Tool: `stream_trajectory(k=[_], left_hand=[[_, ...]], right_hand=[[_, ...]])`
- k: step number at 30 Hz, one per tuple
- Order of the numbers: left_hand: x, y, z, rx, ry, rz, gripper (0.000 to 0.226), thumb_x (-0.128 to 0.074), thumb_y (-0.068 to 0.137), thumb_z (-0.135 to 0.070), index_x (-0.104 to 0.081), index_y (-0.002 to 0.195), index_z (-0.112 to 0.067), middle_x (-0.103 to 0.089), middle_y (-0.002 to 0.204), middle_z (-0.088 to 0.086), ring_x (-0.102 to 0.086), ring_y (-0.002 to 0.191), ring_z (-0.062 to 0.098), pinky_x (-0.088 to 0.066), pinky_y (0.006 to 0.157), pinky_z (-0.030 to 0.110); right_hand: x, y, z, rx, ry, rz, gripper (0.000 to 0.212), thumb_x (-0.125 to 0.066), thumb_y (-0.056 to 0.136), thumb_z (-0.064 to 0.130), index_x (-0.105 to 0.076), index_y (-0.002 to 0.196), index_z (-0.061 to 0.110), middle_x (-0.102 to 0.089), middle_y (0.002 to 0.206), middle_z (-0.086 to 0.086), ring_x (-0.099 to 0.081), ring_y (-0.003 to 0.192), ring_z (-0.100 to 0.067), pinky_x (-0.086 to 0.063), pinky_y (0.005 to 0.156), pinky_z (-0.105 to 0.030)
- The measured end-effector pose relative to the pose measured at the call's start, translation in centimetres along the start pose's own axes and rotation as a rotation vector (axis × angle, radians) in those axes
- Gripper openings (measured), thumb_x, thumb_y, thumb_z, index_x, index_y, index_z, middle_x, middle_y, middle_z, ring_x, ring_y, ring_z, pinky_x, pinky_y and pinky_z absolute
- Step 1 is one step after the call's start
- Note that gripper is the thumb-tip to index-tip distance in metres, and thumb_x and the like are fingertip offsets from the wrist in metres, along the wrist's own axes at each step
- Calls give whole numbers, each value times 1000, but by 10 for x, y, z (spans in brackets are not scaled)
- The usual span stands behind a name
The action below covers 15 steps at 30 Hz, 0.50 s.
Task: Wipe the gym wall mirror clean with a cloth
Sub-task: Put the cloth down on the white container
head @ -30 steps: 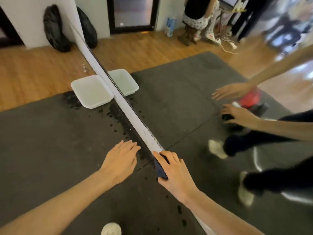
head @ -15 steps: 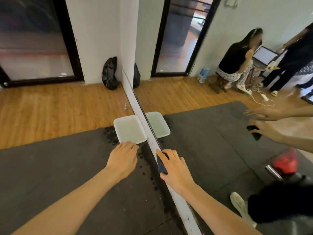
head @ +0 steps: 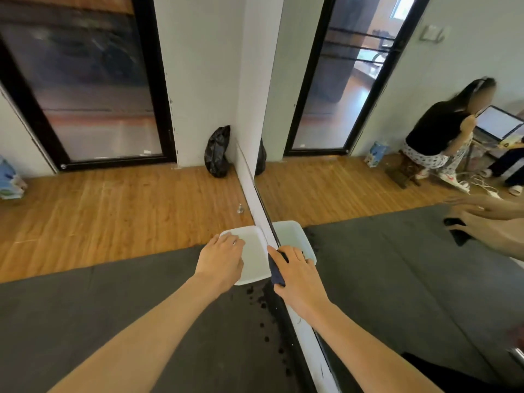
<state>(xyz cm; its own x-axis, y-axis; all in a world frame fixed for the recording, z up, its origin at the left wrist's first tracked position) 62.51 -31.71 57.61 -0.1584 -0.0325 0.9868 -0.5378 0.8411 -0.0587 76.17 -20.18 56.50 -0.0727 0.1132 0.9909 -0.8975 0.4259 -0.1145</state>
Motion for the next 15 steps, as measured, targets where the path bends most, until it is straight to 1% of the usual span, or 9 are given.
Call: stream_trajectory(k=[3,9,15], left_hand=[[6,43,10,19,2,8,47,-38,108,-21,-35,154,-17,-33,162,1,-20,154,18,-11,124,33],[17,133,26,47,-52,-2,46,-40,107,-21,-37,153,-19,-34,162,0,-21,153,17,-12,124,32],[18,196,50,47,-42,11,46,-41,107,-21,-37,153,-18,-33,162,1,-21,153,17,-13,124,33]], right_hand=[[8,41,-9,5,23,-19,68,-57,100,36,-21,157,28,-35,154,1,-36,140,-20,-36,115,-41],[22,129,-38,13,-2,11,68,-59,99,33,-23,157,26,-36,154,-2,-37,139,-23,-35,115,-45],[24,208,-51,26,-33,28,68,-55,101,34,-18,158,27,-32,156,-2,-34,142,-23,-32,116,-44]])
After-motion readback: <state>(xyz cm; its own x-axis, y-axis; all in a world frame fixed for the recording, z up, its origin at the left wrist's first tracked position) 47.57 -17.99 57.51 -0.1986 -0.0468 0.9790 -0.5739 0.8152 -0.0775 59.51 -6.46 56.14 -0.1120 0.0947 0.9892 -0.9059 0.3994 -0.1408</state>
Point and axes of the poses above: each hand's wrist, its own y-axis towards the middle knuckle, its own x-axis out of the back of the hand, z = x × y, the point moved 2 cm from there along y, towards the middle knuckle
